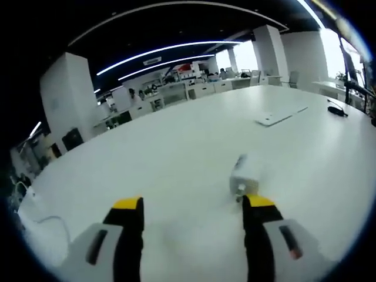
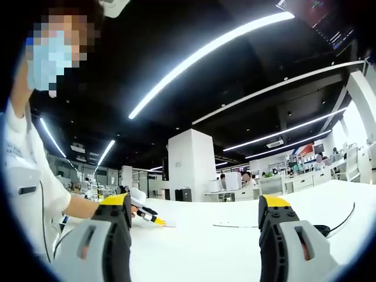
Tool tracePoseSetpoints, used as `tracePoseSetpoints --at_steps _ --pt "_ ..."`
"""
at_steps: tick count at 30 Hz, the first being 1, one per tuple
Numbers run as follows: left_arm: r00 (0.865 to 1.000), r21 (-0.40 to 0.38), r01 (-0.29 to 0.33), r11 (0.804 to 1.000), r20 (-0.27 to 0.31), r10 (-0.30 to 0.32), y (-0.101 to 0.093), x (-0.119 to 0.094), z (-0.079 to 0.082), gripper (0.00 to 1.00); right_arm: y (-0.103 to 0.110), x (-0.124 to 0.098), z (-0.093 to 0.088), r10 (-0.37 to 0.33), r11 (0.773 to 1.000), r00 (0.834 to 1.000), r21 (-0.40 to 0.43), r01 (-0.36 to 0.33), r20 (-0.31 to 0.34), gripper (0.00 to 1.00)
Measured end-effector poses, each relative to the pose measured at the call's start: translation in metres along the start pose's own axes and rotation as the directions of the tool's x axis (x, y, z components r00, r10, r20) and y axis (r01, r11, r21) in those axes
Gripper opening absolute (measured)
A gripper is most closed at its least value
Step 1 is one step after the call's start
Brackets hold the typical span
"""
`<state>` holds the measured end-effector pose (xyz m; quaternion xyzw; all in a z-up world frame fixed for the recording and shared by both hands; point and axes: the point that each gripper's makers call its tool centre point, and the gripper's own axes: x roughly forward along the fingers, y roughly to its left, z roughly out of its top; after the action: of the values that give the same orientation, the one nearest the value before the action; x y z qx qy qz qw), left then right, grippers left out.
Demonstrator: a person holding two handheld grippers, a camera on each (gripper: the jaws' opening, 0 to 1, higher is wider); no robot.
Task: Plug the desk Type‑C cable into the charger adapter.
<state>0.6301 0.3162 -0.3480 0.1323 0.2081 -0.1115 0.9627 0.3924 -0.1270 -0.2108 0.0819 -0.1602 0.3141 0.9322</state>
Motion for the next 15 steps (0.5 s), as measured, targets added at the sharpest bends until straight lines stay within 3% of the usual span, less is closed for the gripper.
tracePoseSetpoints --at_steps 15 --pt "1.0 0.018 -0.004 1.0 0.004 0.004 0.0039 0.0022 0.0068 0.69 -0.0014 0.0 -0.0001 -0.005 1.0 1.0 0.0 0.005 0.0 0.91"
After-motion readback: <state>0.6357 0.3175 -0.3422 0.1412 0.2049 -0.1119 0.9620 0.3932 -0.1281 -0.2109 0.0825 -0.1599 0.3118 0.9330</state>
